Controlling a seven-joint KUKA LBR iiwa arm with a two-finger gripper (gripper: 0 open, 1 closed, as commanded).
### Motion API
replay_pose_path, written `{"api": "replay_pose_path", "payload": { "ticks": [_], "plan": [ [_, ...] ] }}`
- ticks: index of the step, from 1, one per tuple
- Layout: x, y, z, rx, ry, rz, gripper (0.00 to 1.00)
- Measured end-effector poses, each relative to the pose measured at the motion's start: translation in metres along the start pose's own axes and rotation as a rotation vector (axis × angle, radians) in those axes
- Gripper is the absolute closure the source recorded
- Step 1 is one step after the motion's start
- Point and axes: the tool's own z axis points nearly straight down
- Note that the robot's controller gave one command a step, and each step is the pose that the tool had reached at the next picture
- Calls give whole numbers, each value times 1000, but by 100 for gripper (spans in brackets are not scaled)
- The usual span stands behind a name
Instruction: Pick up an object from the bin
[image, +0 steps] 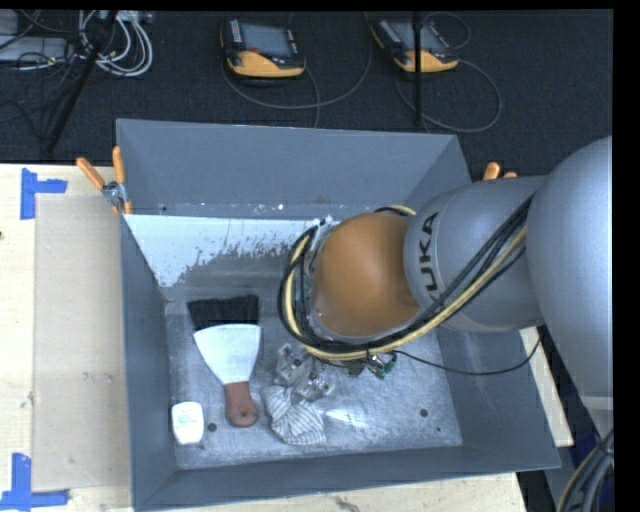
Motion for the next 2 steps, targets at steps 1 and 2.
{"api": "replay_pose_path", "payload": {
  "ticks": [1, 2],
  "plan": [
    [0, 0, 0, 0, 0, 0, 100],
    [1, 0, -3, 0, 0, 1, 100]
  ]
}}
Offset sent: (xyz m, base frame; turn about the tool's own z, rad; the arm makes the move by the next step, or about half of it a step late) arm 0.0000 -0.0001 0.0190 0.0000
